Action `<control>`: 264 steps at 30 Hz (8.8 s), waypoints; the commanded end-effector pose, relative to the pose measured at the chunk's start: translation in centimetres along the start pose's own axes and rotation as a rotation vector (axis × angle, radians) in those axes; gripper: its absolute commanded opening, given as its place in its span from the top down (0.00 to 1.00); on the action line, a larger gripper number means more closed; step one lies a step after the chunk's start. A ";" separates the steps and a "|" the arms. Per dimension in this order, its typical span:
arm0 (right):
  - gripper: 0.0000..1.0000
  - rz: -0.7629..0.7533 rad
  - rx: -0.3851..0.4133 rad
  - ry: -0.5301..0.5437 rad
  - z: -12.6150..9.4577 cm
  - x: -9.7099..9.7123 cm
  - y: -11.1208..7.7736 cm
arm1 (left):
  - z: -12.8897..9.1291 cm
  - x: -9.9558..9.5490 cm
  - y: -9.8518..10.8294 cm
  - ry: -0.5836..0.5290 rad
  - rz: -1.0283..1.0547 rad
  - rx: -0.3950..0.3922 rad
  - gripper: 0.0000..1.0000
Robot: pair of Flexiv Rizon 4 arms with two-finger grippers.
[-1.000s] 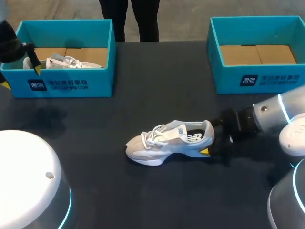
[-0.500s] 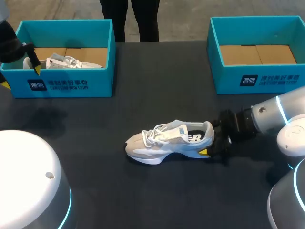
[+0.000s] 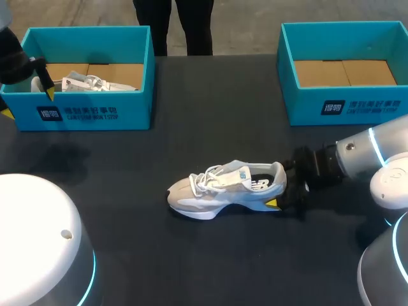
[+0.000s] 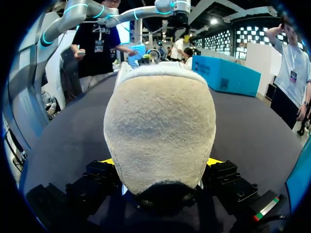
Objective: Take the shoe out of the shoebox, open the shoe tongue, remove and reinsert the insole, then place the shoe into the shoebox
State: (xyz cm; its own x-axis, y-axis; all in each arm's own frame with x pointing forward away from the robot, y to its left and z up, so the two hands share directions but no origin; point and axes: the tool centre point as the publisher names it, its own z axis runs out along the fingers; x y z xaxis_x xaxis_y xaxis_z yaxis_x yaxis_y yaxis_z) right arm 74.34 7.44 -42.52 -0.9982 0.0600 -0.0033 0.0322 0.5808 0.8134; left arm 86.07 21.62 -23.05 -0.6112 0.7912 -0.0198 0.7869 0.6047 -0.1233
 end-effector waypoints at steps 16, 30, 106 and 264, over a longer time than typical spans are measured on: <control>1.00 0.001 0.006 -0.001 0.3 0.0 0.1 | 0.0 0.1 -0.1 -0.001 0.001 -0.002 0.00; 1.00 0.001 0.006 -0.001 0.3 0.0 0.1 | -1.1 -1.2 -5.1 0.014 -0.627 -0.016 0.00; 1.00 0.001 0.006 -0.001 0.3 0.0 0.1 | 9.9 -21.9 -31.4 -0.059 -1.475 0.003 0.00; 1.00 0.001 0.006 -0.001 0.3 0.0 0.1 | 13.9 -23.3 -36.2 -0.261 -2.506 -0.064 1.00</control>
State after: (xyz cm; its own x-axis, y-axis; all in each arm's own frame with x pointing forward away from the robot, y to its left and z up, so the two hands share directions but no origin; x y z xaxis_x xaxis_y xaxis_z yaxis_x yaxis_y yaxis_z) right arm 74.34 7.48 -42.54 -0.9982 0.0602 -0.0034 0.0323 0.5811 0.8132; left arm 70.80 -21.05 -32.31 0.0386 -0.9971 -0.0649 -0.9960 -0.0332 -0.0830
